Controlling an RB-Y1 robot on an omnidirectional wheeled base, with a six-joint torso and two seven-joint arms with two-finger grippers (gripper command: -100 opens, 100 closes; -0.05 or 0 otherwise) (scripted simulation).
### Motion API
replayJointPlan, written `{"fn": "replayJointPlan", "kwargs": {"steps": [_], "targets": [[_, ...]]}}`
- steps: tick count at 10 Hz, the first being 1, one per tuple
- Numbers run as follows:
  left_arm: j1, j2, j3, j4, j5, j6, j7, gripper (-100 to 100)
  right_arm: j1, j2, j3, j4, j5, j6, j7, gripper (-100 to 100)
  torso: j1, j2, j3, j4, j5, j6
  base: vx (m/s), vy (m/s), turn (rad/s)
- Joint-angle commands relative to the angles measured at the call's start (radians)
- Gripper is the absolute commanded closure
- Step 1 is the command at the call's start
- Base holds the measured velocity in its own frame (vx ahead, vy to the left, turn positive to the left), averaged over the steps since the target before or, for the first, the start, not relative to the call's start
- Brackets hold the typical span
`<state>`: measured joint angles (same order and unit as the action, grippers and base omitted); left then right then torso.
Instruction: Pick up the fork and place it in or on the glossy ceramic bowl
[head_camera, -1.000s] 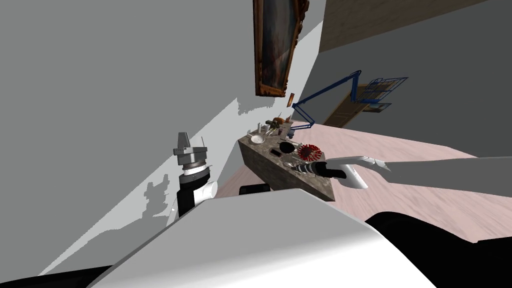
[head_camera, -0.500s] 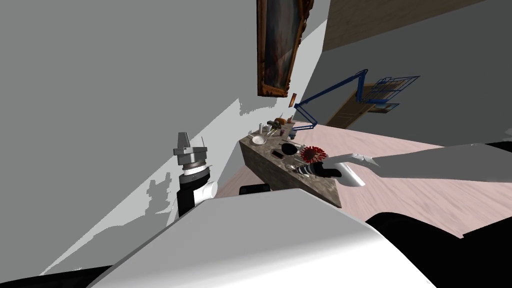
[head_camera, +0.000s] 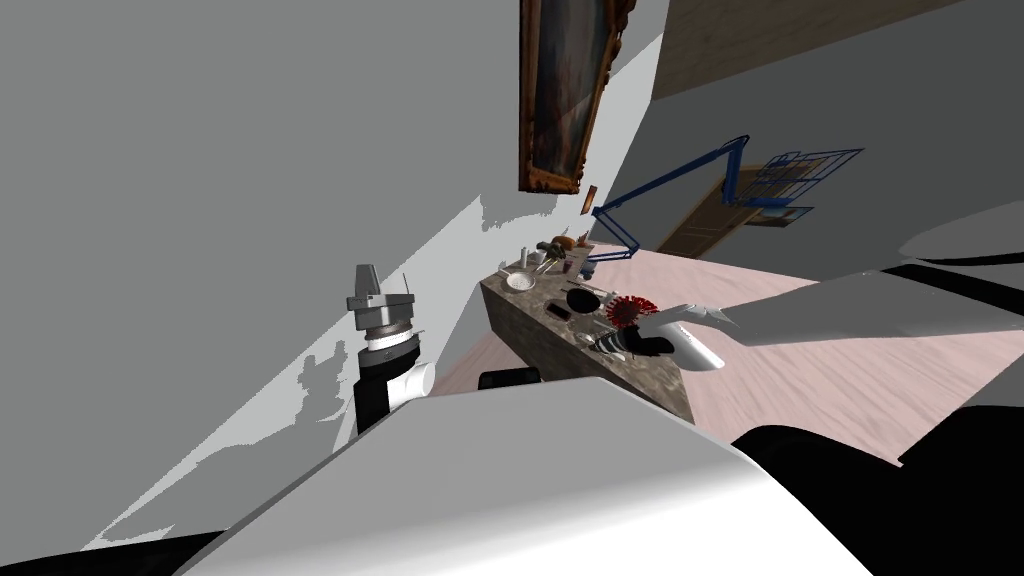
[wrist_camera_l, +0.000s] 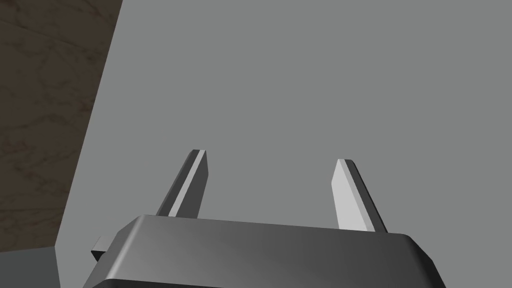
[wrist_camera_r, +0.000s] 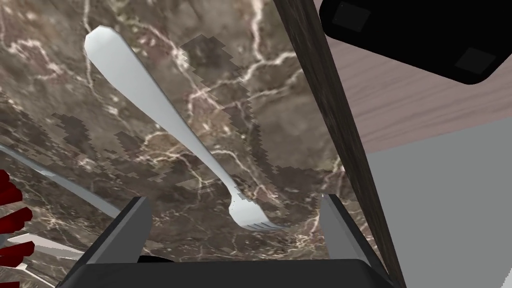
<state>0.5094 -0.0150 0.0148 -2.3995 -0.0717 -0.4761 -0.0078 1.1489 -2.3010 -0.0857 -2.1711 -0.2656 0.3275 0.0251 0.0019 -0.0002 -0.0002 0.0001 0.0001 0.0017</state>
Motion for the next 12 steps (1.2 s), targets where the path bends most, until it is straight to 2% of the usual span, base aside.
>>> {"fn": "replayJointPlan", "kwargs": {"steps": [1,3,6,7,8,9,11,12], "targets": [[0.000,0.000,0.000,0.000,0.000,0.000,0.000,0,0.015,-0.030,-0.007,0.001,-0.007,0.011,0.003,-100,0.000,0.000,0.000,0.000,0.000,0.000,0.015,0.012,0.032],[0.000,0.000,0.000,0.000,0.000,0.000,0.000,0,0.028,-0.086,-0.002,-0.004,-0.026,0.034,0.013,-100,0.000,0.001,0.000,0.000,0.000,0.000,0.015,0.012,0.028],[0.000,0.000,0.000,0.000,0.000,0.000,0.000,0,0.042,-0.143,0.003,-0.010,-0.044,0.055,0.022,-100,0.000,0.000,0.000,0.000,0.000,0.000,0.019,0.016,0.031],[0.000,0.000,0.000,0.000,0.000,0.000,0.000,0,0.042,-0.131,0.000,-0.008,-0.040,0.051,0.020,-100,0.000,0.000,0.000,0.000,0.000,0.000,0.000,0.000,0.000],[0.000,0.000,0.000,0.000,0.000,0.000,0.000,0,0.042,-0.133,0.000,-0.008,-0.040,0.053,0.021,0,-0.001,0.001,0.001,0.000,0.000,0.000,0.000,0.000,0.000],[0.000,0.000,0.000,0.000,0.000,0.000,0.000,0,0.078,-0.107,-0.015,0.012,-0.021,0.047,0.023,-100,-0.001,0.002,0.001,0.000,0.000,0.000,0.004,0.014,0.086],[0.000,0.000,0.000,0.000,0.000,0.000,0.000,0,0.114,-0.081,-0.030,0.032,-0.002,0.041,0.024,-100,0.000,0.001,0.001,0.000,0.000,0.000,0.012,0.025,0.082],[0.000,0.000,0.000,0.000,0.000,0.000,0.000,0,0.149,-0.054,-0.045,0.052,0.017,0.035,0.026,-100,0.000,0.001,0.001,0.000,0.000,0.000,0.015,0.032,0.110]]}}
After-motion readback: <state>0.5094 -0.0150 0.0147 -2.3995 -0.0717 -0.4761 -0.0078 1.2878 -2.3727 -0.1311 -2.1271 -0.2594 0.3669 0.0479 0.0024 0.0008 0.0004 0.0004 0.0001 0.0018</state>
